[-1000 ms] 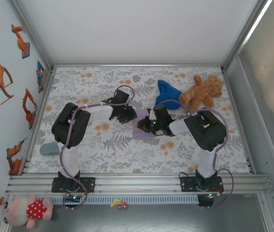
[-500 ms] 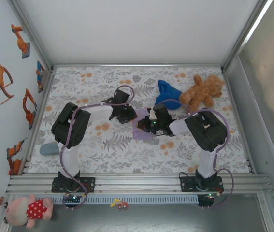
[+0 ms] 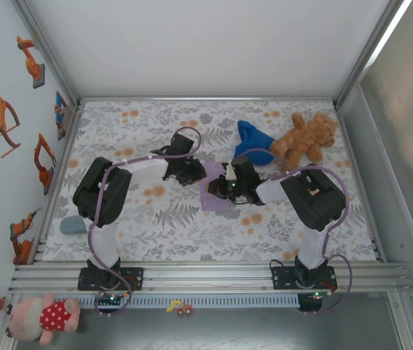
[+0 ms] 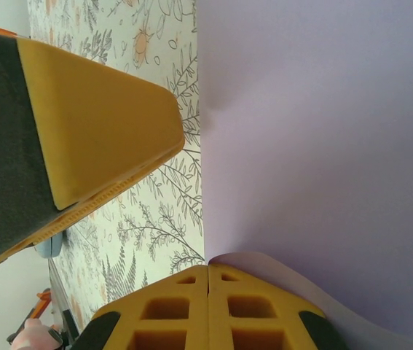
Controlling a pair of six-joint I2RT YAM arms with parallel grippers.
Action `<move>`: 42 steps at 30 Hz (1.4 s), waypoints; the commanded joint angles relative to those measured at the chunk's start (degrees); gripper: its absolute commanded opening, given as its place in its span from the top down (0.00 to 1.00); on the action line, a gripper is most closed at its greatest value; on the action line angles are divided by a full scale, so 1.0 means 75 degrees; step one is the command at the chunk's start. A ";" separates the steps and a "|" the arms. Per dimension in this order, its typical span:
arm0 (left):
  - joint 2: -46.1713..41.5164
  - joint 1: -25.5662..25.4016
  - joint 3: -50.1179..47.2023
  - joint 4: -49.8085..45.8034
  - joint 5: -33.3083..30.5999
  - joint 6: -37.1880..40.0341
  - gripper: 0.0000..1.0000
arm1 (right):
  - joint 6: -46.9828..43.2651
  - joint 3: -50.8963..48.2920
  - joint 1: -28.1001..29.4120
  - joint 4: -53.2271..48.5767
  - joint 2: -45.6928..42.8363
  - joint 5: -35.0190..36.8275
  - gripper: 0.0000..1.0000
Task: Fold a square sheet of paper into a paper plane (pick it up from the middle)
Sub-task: Fold the triangle a second time at the center of the table.
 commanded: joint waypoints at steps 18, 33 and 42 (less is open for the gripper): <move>0.0531 -0.0015 -0.0085 -0.0339 0.0023 -0.0043 0.84 | -0.0174 0.0054 0.0097 -0.0014 0.0024 0.0062 1.00; 0.0561 -0.0012 -0.0148 -0.0334 0.0022 -0.0115 0.84 | -0.0150 0.0097 0.0096 -0.0090 0.0045 0.0314 1.00; 0.0569 -0.0017 -0.0160 -0.0336 0.0015 -0.0125 0.84 | -0.0151 0.0106 0.0097 -0.0119 0.0058 0.0390 1.00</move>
